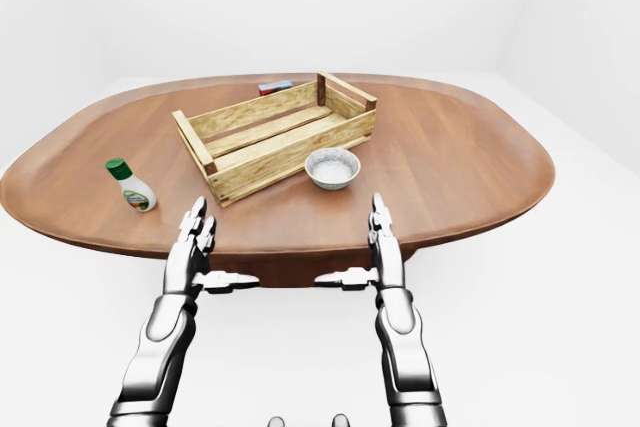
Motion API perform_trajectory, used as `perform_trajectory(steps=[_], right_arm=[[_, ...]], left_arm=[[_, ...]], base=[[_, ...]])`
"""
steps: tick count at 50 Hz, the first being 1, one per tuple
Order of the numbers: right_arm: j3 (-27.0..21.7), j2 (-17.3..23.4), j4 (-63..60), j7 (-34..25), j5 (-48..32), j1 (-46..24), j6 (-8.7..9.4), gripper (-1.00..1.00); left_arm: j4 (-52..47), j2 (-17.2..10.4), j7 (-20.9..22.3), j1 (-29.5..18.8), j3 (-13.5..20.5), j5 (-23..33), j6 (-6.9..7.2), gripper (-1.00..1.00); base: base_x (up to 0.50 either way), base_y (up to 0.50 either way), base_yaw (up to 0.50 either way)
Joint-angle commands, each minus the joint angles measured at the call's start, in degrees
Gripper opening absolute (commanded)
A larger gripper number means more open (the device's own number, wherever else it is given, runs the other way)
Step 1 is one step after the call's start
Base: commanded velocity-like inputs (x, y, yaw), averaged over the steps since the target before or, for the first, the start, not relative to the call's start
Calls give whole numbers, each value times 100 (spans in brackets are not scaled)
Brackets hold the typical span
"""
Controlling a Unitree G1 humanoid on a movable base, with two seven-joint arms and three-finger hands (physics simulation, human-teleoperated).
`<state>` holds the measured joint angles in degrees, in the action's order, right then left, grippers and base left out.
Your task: Pick up the salad dressing and put it in the tray.
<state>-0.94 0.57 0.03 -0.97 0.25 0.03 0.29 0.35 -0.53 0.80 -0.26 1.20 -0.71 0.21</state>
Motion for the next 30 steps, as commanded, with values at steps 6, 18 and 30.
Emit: perform_trajectory(steps=[6, 18, 30], right_arm=[[-331, 160, -1134, -216, -92, 325, 471, 100], [-1857, 145, -3825, -797, 39, 1049, 471, 100], [-4995, 75, -5997, -1828, 1396, 1118, 471, 100]], left_arm=[[-419, -233, 90, -78, 532, -430, 479, 100], [-1738, -667, 197, -37, 1599, -862, 479, 100], [-3300, -1105, 514, 103, 3291, -1448, 479, 100]], base=[[0, 0, 0], [0, 0, 0], [0, 0, 0]])
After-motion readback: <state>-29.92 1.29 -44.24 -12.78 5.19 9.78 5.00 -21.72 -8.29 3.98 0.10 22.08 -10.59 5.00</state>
